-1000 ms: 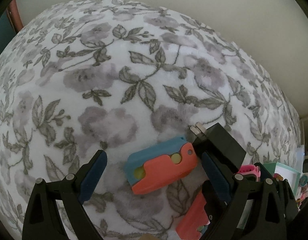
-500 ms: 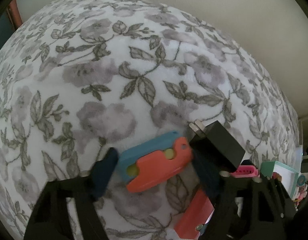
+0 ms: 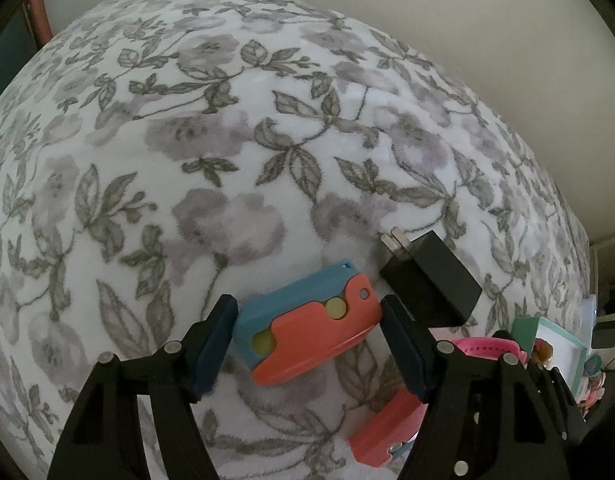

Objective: Organize rigid objects
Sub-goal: 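Carry the coral-blue case and pink watch over the teal-rimmed tray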

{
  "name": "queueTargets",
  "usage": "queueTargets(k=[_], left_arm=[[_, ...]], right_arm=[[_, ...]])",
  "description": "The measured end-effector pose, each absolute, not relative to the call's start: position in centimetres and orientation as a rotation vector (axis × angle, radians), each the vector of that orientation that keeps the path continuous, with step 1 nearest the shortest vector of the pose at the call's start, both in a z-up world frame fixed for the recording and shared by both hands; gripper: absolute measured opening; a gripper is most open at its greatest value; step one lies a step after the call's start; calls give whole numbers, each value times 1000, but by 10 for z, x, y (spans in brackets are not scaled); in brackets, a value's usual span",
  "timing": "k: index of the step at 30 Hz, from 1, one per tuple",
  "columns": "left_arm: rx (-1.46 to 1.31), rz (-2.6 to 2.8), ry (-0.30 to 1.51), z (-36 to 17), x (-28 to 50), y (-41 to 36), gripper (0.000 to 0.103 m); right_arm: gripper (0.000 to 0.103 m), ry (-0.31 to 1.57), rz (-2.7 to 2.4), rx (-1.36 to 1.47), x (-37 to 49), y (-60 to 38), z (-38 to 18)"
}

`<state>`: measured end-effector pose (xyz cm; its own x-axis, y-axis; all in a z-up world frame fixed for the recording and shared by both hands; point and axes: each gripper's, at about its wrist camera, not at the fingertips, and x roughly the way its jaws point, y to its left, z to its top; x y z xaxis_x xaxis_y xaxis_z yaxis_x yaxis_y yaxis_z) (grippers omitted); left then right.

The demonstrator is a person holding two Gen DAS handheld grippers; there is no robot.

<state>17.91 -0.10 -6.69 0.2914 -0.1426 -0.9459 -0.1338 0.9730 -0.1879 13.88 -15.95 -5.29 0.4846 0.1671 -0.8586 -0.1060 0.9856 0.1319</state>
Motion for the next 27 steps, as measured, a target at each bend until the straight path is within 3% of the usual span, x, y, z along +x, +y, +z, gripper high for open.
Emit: queueTargets(k=[27], left_arm=[[-160,-43,1076,23,112,-31,74]], right_arm=[[70,980,67,160,56,-204,7]])
